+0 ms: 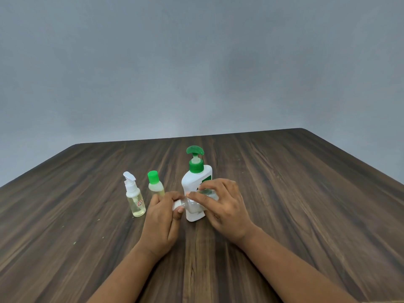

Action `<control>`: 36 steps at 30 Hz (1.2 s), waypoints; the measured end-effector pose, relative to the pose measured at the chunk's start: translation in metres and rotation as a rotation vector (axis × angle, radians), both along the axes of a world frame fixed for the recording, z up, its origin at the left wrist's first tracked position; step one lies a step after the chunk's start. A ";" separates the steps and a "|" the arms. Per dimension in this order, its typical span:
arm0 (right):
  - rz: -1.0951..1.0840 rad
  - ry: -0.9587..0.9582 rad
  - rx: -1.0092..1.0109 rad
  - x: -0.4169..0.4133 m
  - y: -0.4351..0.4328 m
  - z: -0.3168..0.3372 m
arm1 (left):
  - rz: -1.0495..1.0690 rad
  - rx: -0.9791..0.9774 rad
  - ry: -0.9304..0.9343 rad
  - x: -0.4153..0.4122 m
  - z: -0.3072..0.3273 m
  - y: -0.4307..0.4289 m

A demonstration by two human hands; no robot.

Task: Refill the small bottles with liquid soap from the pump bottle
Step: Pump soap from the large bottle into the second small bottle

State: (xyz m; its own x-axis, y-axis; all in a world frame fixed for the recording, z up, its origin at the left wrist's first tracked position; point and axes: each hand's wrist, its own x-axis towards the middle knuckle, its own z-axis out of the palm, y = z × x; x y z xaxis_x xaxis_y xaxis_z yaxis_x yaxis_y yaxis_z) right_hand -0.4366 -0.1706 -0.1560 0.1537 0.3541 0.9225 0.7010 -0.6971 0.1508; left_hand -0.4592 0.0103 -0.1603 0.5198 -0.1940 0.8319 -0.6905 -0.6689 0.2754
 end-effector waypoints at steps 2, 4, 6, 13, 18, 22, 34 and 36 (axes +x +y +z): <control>-0.016 -0.031 -0.017 0.000 0.001 0.000 | -0.009 -0.060 0.083 0.001 -0.002 0.001; -0.025 -0.085 -0.017 0.000 0.002 0.001 | -0.055 -0.149 0.161 0.001 -0.003 0.001; -0.020 -0.151 0.001 0.000 0.005 0.001 | -0.097 -0.228 0.207 0.004 -0.007 0.001; -0.052 -0.194 -0.013 0.000 0.006 -0.002 | -0.238 -0.397 0.381 0.002 -0.005 0.002; -0.047 -0.021 0.112 0.002 0.000 -0.002 | -0.213 -0.216 0.198 -0.001 -0.003 0.006; -0.036 0.036 0.132 0.002 -0.002 -0.001 | -0.124 -0.053 0.139 -0.001 -0.003 0.004; 0.047 0.165 0.257 -0.002 -0.003 0.001 | 0.012 -0.486 0.251 0.006 0.002 0.008; 0.061 0.211 0.317 -0.004 -0.004 0.002 | 0.098 -0.504 0.297 0.012 -0.003 0.010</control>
